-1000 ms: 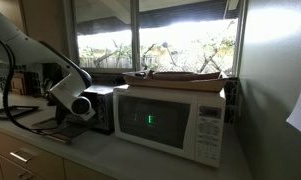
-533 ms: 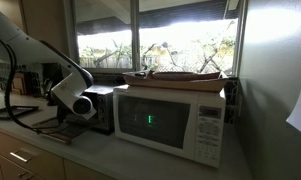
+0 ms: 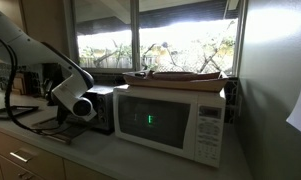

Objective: Take the blue bowl out of the oven and flip it over then put it back in the oven

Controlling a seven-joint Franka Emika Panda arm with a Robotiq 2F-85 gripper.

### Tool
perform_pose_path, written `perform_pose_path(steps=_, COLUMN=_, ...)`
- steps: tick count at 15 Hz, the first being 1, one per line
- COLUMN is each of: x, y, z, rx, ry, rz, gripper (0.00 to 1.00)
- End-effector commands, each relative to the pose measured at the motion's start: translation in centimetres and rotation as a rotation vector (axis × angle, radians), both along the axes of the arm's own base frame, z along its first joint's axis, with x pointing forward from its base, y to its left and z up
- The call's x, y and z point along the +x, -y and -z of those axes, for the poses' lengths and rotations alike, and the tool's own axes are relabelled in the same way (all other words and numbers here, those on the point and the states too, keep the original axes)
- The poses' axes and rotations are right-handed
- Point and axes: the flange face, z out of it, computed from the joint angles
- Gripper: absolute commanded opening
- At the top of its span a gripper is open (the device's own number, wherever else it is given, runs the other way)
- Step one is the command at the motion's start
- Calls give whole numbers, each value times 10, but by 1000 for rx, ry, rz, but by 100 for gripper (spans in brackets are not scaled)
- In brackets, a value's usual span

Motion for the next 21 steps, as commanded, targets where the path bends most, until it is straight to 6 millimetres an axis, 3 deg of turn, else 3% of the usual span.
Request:
perform_pose_path(steps=1, x=-1, y=3, z=2, rx=17, ry=17, rz=5, gripper=26)
perform_pose_path(steps=15, x=-10, y=13, z=-3, rx=1, ry=49, rz=-31, gripper=26)
perform_pose_path(steps=21, x=-17, y=12, z=-9, rx=-103, ry=86, rz=-133, gripper=26)
